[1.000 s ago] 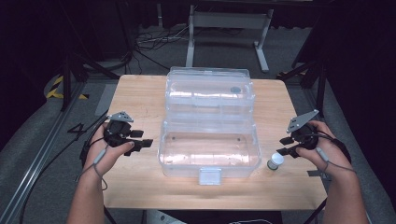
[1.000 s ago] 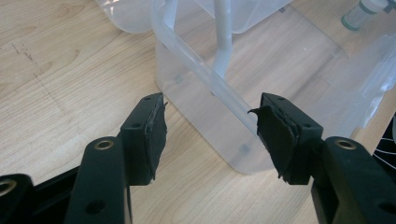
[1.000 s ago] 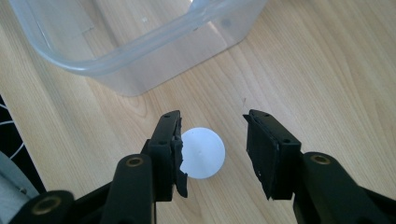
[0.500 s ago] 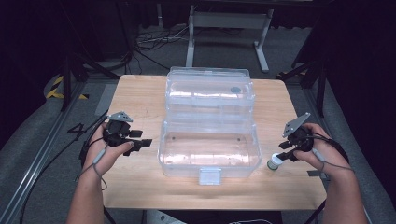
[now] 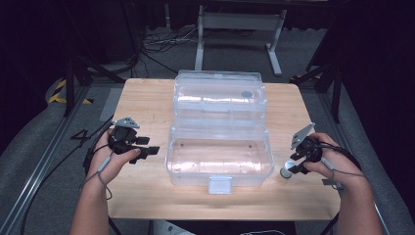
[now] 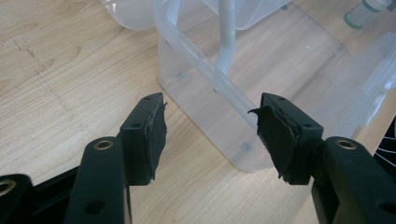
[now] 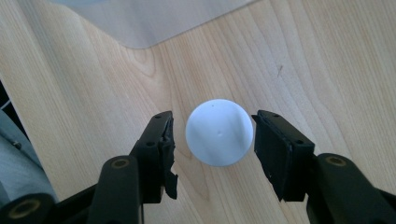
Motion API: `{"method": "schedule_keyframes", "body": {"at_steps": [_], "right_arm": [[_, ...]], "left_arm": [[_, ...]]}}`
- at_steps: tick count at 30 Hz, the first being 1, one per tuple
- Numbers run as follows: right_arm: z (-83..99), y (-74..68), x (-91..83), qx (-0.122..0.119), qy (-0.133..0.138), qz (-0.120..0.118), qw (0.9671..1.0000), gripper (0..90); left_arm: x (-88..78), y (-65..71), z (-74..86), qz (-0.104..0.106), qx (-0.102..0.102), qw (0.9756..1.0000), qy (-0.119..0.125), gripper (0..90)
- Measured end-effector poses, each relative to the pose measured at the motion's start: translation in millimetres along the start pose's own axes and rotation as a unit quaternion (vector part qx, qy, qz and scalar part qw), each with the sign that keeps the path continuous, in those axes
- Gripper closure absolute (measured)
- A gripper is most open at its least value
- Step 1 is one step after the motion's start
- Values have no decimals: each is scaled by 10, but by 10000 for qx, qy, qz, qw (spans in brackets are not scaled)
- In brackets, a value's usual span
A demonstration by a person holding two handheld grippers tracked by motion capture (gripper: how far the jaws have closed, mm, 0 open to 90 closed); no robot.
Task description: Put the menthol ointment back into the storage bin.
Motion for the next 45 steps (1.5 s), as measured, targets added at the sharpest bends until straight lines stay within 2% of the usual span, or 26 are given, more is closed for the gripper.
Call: {"method": "schedule_keyframes", "body": {"at_steps": [1,3,6,15,19,20,27,30,36,45], "right_arm": [[7,-7,7,81,-53,-6,10000,470],[7,10,34,-24,-67,-16,10000,465],[6,-1,60,29,-121,-39,9999,457],[17,25,175,-40,-327,-9,9995,431],[6,18,208,-58,-359,-35,9993,431],[2,30,225,-158,-365,-42,9992,431],[-8,24,286,-168,-464,-52,9988,465],[-14,35,281,-237,-469,31,9986,503],[-21,24,269,-160,-428,-24,9990,505],[-88,20,87,-182,-212,21,9996,505]], "left_arm": [[0,1,1,2,-8,10000,-3,423],[0,-1,1,4,-5,10000,-14,423],[0,0,1,5,-6,10000,-13,423],[-1,-4,4,6,-8,10000,-11,423],[0,-1,5,9,-20,10000,-15,422],[1,-1,5,10,-18,10000,-19,422],[4,0,8,7,-38,10000,-36,419],[2,-7,6,11,-10,10000,-18,418],[3,-5,11,19,-32,10000,-39,417],[-20,5,37,23,-60,10000,-12,415]]}}
Point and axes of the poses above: each handheld gripper's, and its own axes: x roughly forward along the jaws, z roughly out of its underside, y roughly to its right, the point moved 5 cm from there along x, roughly forward along the jaws, and after that the axes turned 5 degrees about x, right-handed, at the moved point
